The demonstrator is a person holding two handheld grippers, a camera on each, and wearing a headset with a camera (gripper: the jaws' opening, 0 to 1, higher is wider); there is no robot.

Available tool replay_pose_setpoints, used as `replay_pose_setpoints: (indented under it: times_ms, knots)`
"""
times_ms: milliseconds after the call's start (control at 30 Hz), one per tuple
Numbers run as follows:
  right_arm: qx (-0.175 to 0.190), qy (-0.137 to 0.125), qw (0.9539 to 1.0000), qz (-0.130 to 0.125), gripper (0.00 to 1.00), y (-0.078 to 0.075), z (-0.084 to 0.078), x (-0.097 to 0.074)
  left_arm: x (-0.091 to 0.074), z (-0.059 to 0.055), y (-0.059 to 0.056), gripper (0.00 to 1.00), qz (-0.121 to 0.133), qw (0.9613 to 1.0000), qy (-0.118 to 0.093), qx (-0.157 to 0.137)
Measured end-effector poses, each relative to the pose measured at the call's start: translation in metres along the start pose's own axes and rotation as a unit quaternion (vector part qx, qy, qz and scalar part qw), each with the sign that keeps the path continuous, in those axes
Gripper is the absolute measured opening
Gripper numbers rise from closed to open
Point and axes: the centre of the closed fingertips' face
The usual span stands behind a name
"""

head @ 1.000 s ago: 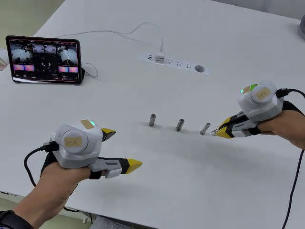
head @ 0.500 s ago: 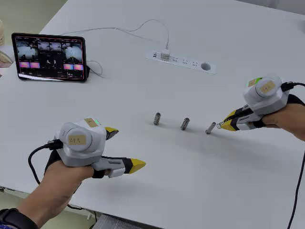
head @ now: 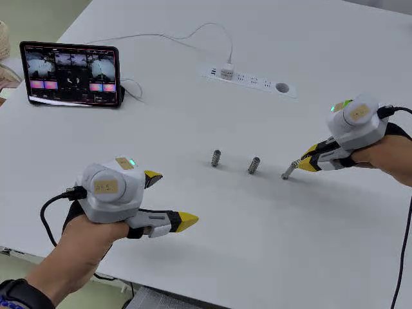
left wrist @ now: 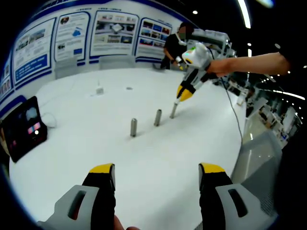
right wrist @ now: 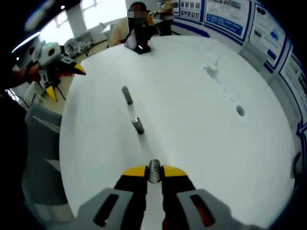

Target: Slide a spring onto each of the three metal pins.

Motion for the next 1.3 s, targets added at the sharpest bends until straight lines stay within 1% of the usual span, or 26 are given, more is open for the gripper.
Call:
replay_pose_setpoints:
  times_ms: [233,333,467,767,933,1100,1300]
  knots:
    - [-0.001,0.004,1.0000,0.003,0.13,0.000,0.003,0.006,0.000,0.001,0.000,0.72,0.000,1.0000,0.000,0.000]
    - [-0.005,0.007,1.0000,0.000,0.13,-0.003,0.004,0.008,0.000,0.000,0.000,0.72,0.000,1.0000,0.001,-0.001]
    - [-0.009,0.011,0.9999,0.001,0.13,-0.003,0.004,0.012,0.000,-0.001,-0.001,0.72,-0.002,1.0000,0.003,-0.003]
    - [-0.017,0.021,0.9996,0.003,0.13,-0.005,0.002,0.021,0.000,-0.002,0.001,0.72,-0.002,1.0000,0.004,-0.003]
    - [-0.021,0.032,0.9993,0.005,0.13,-0.005,-0.003,0.028,-0.002,-0.004,0.002,0.71,0.000,1.0000,0.004,-0.006]
    - [-0.019,0.033,0.9992,0.008,0.13,-0.006,-0.005,0.031,-0.004,-0.007,0.001,0.70,0.001,1.0000,0.007,-0.007]
    - [-0.016,0.033,0.9993,0.010,0.13,-0.007,-0.007,0.037,-0.005,-0.006,0.002,0.70,0.002,0.9999,0.008,-0.006]
Point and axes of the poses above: the centre of the closed fingertips' face, and the gripper's own axes: x roughly forward along the fingers, y roughly to its left, z roughly out of its top, and after that the axes turned 11 degrees about z, right-handed
